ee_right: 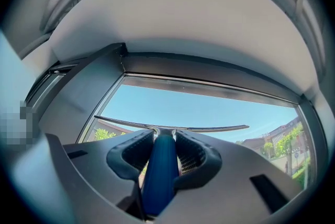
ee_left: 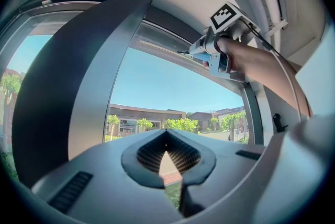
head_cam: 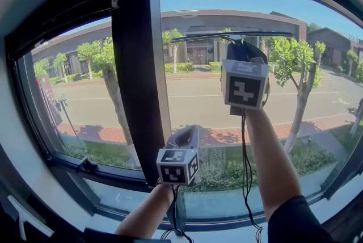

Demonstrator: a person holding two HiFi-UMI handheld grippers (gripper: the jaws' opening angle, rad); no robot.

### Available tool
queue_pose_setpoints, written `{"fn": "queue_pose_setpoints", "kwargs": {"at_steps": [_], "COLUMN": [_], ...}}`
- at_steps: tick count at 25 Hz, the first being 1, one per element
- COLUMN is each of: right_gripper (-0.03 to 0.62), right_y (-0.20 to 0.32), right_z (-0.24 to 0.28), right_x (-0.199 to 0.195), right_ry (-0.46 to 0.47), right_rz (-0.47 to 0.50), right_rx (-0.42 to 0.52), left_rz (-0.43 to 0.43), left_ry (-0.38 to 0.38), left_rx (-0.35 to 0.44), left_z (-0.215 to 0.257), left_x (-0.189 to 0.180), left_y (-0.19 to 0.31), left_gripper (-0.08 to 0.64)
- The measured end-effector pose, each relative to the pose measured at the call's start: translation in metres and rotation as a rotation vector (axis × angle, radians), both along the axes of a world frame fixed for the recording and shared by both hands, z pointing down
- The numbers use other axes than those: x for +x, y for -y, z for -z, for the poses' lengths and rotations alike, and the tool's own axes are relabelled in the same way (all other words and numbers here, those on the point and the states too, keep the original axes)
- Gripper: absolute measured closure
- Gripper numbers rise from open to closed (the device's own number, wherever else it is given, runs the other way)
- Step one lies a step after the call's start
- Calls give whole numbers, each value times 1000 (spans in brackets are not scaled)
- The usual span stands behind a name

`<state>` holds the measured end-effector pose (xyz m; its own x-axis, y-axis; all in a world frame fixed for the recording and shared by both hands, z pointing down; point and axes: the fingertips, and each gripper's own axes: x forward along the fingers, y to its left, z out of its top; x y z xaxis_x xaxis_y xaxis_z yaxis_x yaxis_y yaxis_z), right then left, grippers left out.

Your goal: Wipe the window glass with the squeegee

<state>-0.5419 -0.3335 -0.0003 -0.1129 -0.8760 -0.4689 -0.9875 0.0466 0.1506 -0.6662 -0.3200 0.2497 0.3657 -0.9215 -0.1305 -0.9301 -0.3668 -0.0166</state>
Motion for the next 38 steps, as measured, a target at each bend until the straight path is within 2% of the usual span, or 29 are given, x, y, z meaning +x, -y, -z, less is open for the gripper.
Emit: {"fn": "queue_pose_setpoints", "kwargs": {"at_steps": [12, 26, 32, 38], "right_gripper": [461, 460, 461, 461], "right_y": [0, 3, 6, 20], "right_z": [-36, -89, -117, -146], "right_x": [0, -5, -10, -31], "right_ry": [41, 47, 35, 7], "right_rz": [5, -6, -6, 2], "right_rx": [-40, -91, -121, -143], "left_rz": [18, 23, 24, 20], "left_ry": [-10, -30, -39, -19], "left_rx": [-3, -23, -43, -50], "left_z": [-1, -21, -32, -45], "left_x": [-4, -11, -14, -30], "left_y": [1, 3, 4, 16], "left_gripper": [558, 558, 558, 558]}}
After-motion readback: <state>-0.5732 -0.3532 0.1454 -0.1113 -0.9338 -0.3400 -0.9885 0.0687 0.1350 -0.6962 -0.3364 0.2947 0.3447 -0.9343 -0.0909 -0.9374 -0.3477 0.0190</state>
